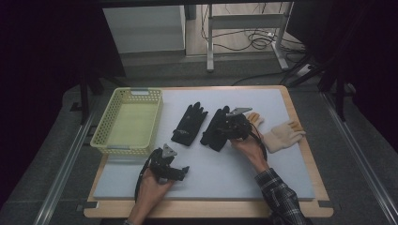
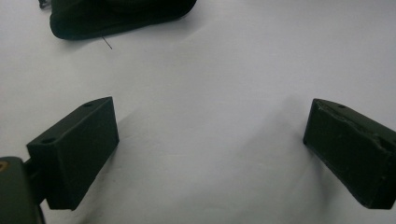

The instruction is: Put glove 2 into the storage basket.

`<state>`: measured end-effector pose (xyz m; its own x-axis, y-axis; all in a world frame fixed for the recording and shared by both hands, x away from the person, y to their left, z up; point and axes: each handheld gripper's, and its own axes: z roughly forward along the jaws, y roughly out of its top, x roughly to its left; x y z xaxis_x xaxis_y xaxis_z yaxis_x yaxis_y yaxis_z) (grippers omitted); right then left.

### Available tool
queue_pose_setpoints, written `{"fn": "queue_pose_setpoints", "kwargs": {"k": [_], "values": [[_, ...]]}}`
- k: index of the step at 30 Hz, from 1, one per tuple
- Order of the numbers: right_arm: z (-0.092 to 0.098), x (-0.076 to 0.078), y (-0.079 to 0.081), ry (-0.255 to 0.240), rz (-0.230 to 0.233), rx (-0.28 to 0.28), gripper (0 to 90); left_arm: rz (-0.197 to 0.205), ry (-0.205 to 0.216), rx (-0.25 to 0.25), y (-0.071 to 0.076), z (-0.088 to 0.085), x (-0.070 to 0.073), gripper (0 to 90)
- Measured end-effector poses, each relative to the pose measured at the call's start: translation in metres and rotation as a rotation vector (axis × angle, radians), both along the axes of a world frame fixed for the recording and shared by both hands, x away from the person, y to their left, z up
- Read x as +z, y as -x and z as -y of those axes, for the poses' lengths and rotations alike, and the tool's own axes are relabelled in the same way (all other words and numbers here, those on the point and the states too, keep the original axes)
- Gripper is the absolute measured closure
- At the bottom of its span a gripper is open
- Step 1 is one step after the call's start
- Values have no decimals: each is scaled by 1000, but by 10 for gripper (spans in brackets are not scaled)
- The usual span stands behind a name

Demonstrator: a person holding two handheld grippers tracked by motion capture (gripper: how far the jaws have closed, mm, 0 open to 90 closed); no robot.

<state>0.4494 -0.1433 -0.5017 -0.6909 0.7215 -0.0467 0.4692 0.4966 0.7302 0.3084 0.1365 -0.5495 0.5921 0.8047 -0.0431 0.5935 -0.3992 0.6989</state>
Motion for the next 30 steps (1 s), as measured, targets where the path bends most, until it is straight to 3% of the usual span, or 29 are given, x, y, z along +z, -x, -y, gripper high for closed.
{"fn": "queue_pose_setpoints", "kwargs": {"k": [6,9,11,14,16,17,22,24,30], "values": [[-7,-7,-14,13,-23,-29,408,0,1,0,0,0,0,37],[-13,-15,-24,7,-53,-49,285,0,1,0,0,0,0,36],[-16,-17,-26,12,-57,-52,264,0,1,0,0,0,0,37],[-23,-20,-32,60,-67,-60,258,0,1,-1,0,0,0,37],[-23,-20,-33,63,-76,-58,284,0,1,-1,0,0,0,37],[-23,-19,-36,35,-119,-46,410,0,1,-1,0,0,0,37],[-23,-18,-31,66,-86,-42,719,0,1,-1,0,0,0,36],[-22,-18,-29,66,-84,-34,762,0,1,-1,0,0,0,37],[-23,-14,-24,97,-46,-2,780,0,4,1,0,0,0,37]]}}
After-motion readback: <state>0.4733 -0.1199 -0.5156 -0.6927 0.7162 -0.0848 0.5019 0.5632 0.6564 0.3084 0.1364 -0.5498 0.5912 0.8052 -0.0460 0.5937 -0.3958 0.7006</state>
